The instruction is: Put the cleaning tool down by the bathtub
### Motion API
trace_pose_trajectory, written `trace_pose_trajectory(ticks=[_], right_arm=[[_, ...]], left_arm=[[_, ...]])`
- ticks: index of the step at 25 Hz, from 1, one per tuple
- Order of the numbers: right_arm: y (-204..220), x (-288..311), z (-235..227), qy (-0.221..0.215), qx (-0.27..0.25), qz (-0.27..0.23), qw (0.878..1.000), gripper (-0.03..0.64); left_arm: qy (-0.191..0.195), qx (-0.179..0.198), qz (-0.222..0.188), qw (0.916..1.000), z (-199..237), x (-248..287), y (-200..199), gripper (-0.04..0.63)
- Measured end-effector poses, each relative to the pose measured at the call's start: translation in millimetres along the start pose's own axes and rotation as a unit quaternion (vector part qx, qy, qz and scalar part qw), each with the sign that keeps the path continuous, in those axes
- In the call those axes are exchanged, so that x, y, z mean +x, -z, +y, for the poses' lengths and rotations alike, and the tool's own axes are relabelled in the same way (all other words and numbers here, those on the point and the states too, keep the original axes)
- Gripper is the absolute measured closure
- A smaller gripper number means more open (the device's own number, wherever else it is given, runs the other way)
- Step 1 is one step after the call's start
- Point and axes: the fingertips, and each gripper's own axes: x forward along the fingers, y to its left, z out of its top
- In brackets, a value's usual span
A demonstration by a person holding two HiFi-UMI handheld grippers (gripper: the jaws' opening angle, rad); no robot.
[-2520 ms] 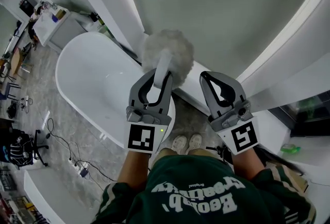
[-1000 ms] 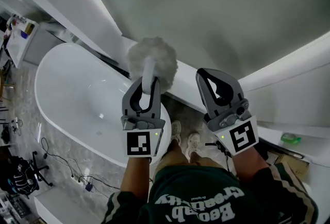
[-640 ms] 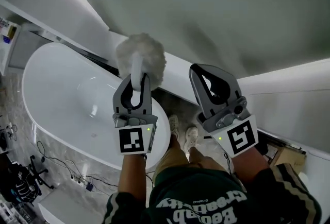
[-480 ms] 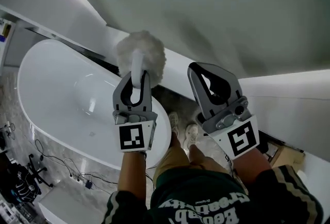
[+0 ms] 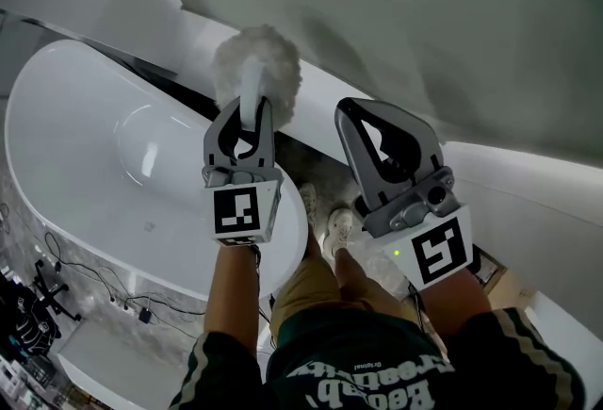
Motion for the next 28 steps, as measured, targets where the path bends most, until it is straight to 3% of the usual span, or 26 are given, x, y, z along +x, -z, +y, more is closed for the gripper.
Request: trace_pose_trajectory(ticks=[10,22,28], right_arm=[[59.0,22.7,-1.6,0.024,0.021,0.011,0.999,0.601],[102.0,20.7,-4.4,0.027,0.021,0.024,0.999,0.601],[109.5,22.3,-8.2,0.026,0.031,0.03,0.999,0.601]], left_arm=[[-0.004,-0.002,0.049,0.9988,16.0,31.0,68.1,0.505],[-0.018,-0.029,0.111,0.9932,30.0,58.3,140.5,0.505],[-0.027,-0.024,0.148,0.9883,33.3,73.5,161.8,0.505]])
